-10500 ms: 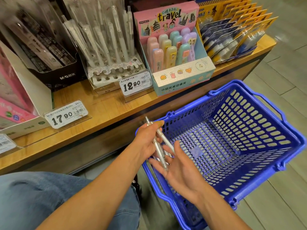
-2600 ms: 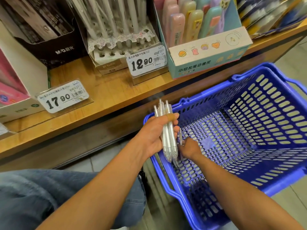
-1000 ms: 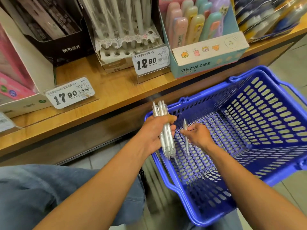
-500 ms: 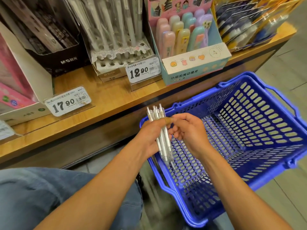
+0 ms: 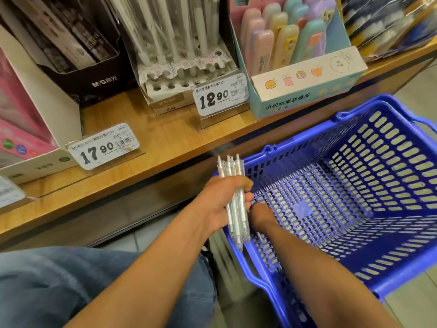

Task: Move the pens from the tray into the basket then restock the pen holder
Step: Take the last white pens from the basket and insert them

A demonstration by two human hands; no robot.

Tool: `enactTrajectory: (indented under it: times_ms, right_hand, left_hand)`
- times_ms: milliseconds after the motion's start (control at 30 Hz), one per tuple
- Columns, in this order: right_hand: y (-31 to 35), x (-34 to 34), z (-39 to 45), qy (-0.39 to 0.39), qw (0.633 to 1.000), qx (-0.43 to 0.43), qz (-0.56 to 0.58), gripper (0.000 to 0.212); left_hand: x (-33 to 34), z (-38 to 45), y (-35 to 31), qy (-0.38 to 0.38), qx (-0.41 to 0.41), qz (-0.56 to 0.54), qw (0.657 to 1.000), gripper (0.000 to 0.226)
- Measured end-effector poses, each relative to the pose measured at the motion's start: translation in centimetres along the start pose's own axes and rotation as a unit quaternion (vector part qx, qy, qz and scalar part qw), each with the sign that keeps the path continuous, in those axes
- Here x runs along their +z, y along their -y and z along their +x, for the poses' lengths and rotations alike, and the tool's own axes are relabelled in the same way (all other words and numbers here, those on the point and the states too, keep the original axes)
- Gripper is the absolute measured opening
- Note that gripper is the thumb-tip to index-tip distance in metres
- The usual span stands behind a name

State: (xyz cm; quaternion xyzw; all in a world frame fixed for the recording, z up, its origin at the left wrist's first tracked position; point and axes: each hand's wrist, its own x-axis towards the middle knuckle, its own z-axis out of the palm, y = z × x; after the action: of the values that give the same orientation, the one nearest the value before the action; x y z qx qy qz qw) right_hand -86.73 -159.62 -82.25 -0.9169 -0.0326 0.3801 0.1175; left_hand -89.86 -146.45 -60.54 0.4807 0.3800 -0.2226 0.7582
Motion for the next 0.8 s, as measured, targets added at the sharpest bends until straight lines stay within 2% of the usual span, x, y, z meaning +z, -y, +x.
enactTrajectory:
  times_ms: [133,200,300,433,500,633,800]
  right_hand:
    - [-0.6,-0.9,-0.5,0.029,0.999,0.029,0.009,0.023]
    - [-1.5,-1.8,-1.3,0.005,0.998,0.04,0.051,0.031]
    - [-3.1,-4.2,-3.9,-0.034,0.99,0.026,0.137,0.019]
    - [-4.7,-8.6,-10.4,-0.064,0.965,0.051,0.247,0.015]
    - [-4.7,-11.1,-14.5,-0.079,0.955,0.051,0.28,0.011]
    - [-3.6,-17.9,-25.6,-0.102,0.939,0.047,0.326,0.025]
    - [-0.2,-26.8,-40.7,-0.119,0.923,0.037,0.363,0.015]
  left_hand:
    - [0.0,-0.3,-0.2,-0.003,0.004,0.019,1.0,0.003]
    - [0.4,-0.4,-0.1,-0.004,0.006,0.027,1.0,0.008]
    - [1.5,-0.5,0.2,0.013,-0.011,0.058,0.998,0.012]
    - [3.2,-3.3,-1.2,0.029,-0.045,0.1,0.994,0.007]
    - [3.7,-6.1,-2.8,0.026,-0.051,0.106,0.993,0.004]
    - [5.2,-15.2,-7.0,0.024,-0.072,0.147,0.986,0.018]
    - [6.7,-29.8,-12.0,0.037,-0.074,0.139,0.987,0.021]
